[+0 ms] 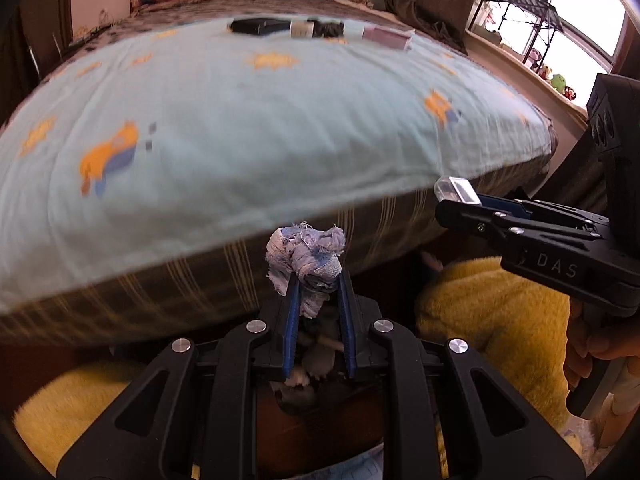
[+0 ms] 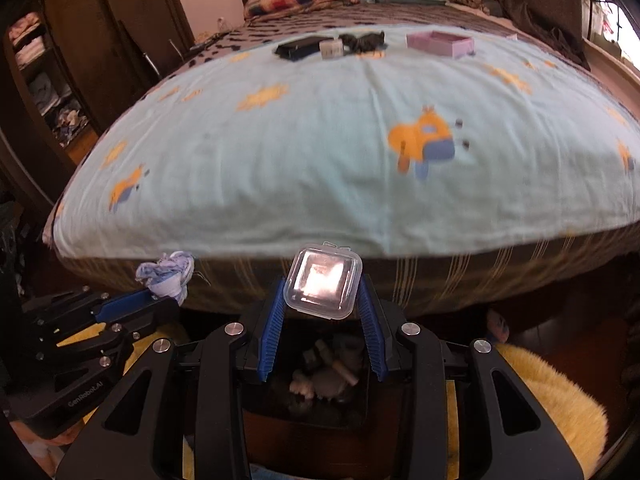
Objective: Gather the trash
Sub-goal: 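Lower both tools to the bin and release the cloth and clear box, then grasp the white tape roll with the left tool while the right tool grasps the pink box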
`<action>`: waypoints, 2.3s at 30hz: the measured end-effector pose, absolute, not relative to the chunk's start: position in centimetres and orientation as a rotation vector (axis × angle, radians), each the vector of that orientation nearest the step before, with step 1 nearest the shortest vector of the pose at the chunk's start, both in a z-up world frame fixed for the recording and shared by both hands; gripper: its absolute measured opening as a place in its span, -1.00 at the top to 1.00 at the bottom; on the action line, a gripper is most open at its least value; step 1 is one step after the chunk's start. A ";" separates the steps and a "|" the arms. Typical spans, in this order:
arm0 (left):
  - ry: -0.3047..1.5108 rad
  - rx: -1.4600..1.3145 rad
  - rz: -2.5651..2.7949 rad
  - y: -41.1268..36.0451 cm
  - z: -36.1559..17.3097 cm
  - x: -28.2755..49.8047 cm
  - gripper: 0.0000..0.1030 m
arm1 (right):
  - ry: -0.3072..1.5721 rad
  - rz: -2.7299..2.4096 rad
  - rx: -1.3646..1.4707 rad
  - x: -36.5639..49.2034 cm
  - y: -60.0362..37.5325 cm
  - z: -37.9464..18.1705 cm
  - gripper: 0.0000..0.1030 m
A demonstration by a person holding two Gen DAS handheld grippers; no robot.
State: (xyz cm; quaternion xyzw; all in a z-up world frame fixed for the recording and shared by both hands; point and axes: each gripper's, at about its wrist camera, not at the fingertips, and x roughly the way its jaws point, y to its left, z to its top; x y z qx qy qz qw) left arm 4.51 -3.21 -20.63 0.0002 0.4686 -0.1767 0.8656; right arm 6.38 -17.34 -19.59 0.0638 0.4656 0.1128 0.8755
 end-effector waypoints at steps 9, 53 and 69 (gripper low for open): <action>1.088 0.015 -0.365 -3.7 -26.9 3.6 0.67 | 1.066 0.259 0.132 4.7 -15.8 -24.7 0.27; 1.049 0.020 -0.270 -1.0 -23.9 6.5 -0.59 | 0.996 0.179 0.216 8.4 -20.4 -22.3 -0.82; 0.871 0.062 -0.254 -1.8 -15.2 15.5 -0.72 | 0.841 0.112 0.119 17.9 -23.2 -14.3 -0.84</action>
